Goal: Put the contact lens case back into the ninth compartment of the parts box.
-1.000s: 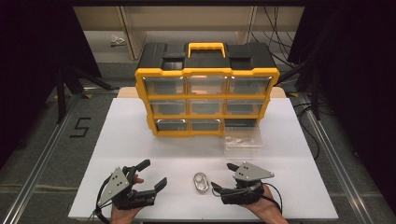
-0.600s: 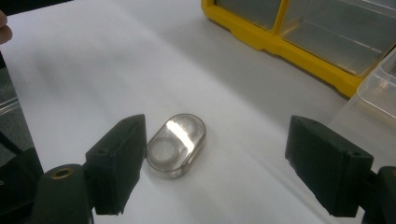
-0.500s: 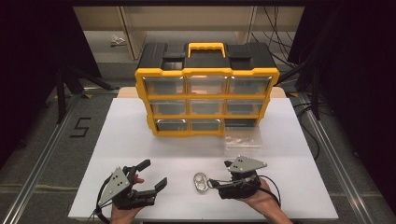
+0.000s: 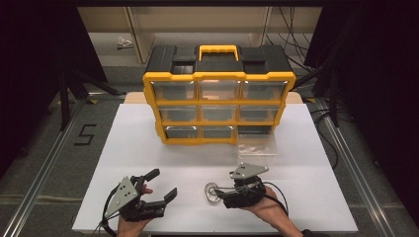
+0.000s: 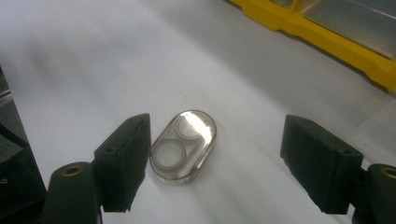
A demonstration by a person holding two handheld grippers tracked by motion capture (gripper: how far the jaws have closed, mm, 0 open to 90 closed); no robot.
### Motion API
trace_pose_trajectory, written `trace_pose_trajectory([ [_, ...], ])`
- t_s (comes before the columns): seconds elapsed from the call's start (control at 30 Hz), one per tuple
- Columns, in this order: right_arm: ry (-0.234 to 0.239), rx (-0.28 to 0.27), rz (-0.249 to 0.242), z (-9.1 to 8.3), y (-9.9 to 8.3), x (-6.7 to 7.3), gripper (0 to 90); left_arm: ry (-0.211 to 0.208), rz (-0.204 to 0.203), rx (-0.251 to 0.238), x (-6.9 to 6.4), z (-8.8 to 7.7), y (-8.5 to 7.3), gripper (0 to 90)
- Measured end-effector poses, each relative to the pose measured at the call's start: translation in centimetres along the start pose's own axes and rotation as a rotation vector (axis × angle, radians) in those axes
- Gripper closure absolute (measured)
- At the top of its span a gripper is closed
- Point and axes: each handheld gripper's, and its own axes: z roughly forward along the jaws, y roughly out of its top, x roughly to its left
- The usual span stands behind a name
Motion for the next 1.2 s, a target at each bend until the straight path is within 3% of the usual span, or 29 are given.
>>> trace_pose_trajectory([
  [0.63, 0.031, 0.091, -0.023, 2.9, 0.4, 1.0, 27.2, 0.0, 0.002, -0.002, 0.0, 0.0, 0.0, 15.9],
  [1.2, 0.049, 0.17, 0.01, 5.0, 0.6, 1.3, 26.4, 0.002, 0.004, -0.001, 0.0, 0.0, 0.0, 15.9],
])
